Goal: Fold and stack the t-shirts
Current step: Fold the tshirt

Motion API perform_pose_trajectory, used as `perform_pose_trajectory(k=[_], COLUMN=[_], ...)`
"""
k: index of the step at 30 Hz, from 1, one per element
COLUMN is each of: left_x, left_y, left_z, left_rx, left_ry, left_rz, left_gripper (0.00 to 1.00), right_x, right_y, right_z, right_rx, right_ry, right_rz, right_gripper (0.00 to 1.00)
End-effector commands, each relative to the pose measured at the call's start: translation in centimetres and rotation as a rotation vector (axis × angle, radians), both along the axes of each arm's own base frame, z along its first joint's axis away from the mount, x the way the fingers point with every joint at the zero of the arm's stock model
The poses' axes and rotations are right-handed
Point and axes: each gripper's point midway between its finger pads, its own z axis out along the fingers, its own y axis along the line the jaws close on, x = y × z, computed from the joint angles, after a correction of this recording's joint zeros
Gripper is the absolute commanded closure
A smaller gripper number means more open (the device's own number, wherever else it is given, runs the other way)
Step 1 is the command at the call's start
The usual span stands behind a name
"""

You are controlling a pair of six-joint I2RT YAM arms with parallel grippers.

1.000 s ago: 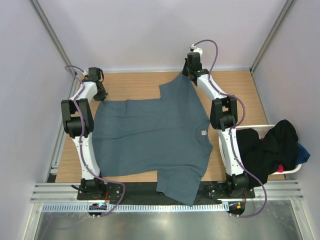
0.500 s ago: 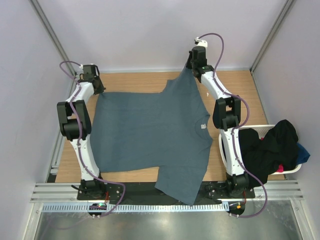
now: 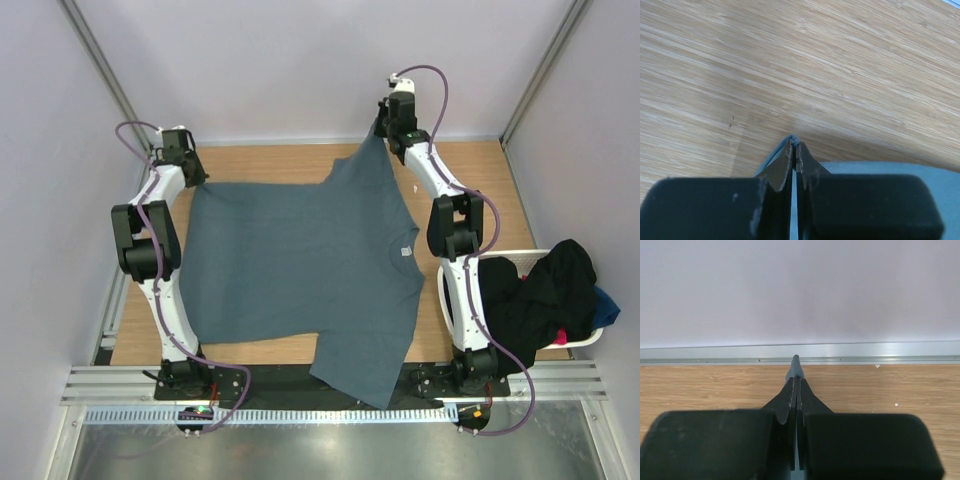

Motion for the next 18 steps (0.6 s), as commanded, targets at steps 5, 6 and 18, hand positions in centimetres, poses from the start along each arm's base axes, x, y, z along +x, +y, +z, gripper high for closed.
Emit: perform_pose_trajectory(k=[5, 6, 18], left_x=[3.0, 3.2, 3.2], left_y=[0.5, 0.5, 0.3], left_z=[6.0, 6.2, 4.9], left_rx=[0.022, 0.02, 0.041], left_ry=[-0.165, -0.17, -0.135], left_rz=[-0.024, -0.028, -0.081], left_gripper=[1.0, 1.0, 1.0], right_x=[1.4, 1.5, 0.5], right_y=[-1.1, -1.0, -0.6], right_z=[8.7, 8.7, 8.8], right_rx=[0.007, 0.008, 0.003], right_ry=[-0.206, -0.206, -0.2], right_rz=[-0.005, -0.004, 0.045], right_gripper=[0.99, 0.99, 0.99])
